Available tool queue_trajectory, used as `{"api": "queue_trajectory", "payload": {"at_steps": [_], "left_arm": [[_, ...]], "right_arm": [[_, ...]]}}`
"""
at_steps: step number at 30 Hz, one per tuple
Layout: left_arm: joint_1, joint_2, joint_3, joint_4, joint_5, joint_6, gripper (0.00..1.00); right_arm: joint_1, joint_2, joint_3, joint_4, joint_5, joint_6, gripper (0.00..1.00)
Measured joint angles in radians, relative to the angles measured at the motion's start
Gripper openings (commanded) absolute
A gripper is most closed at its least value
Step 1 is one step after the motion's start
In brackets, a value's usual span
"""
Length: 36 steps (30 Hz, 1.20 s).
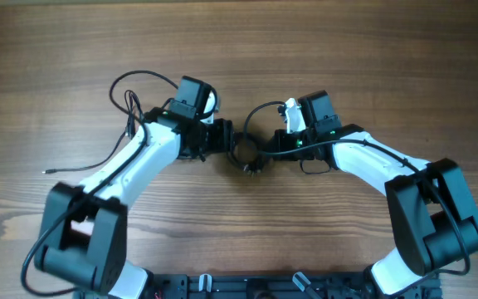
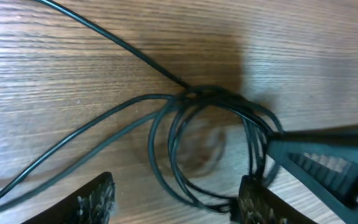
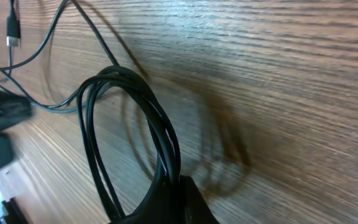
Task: Untangle cables
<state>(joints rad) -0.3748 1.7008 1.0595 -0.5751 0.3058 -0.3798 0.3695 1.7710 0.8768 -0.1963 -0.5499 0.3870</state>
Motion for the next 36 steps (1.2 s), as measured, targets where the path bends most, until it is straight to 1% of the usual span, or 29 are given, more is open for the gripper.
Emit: {"api": "queue_trajectory", "payload": {"at_steps": [4,11,19,23,26,30,33,34,36], "left_arm": [[0.0,0.062,0.0,0.034,0.0,0.0,0.66],[-0.003,0.123,0.0,0.042,0.0,-0.026,0.54],[-0.054,0.135,0.0,0.045,0.0,-0.057,0.49],[-0.074,0.135,0.0,0.045,-0.002,-0.065,0.41],[-0.075,0.135,0.0,0.045,-0.005,-0.071,0.33],[-0.075,0.135,0.0,0.045,-0.009,-0.072,0.27],[-0.075,0.135,0.0,0.045,-0.01,-0.072,0.27],[-0.075,0.135,0.0,0.045,-0.012,-0.072,0.3],[-0.075,0.135,0.0,0.045,-0.019,-0.072,0.3]], "right_arm": [[0.0,0.0,0.0,0.0,-0.008,0.0,0.04],[0.0,0.0,0.0,0.0,-0.011,0.0,0.04],[0.0,0.0,0.0,0.0,-0.02,0.0,0.04],[0.0,0.0,0.0,-0.001,-0.034,0.0,0.04],[0.0,0.0,0.0,-0.001,-0.043,0.0,0.04],[0.0,0.0,0.0,-0.001,-0.049,0.0,0.04],[0.0,0.0,0.0,-0.004,-0.049,0.0,0.04],[0.0,0.0,0.0,-0.005,-0.049,0.0,0.04],[0.0,0.0,0.0,-0.005,-0.05,0.0,0.04]]}}
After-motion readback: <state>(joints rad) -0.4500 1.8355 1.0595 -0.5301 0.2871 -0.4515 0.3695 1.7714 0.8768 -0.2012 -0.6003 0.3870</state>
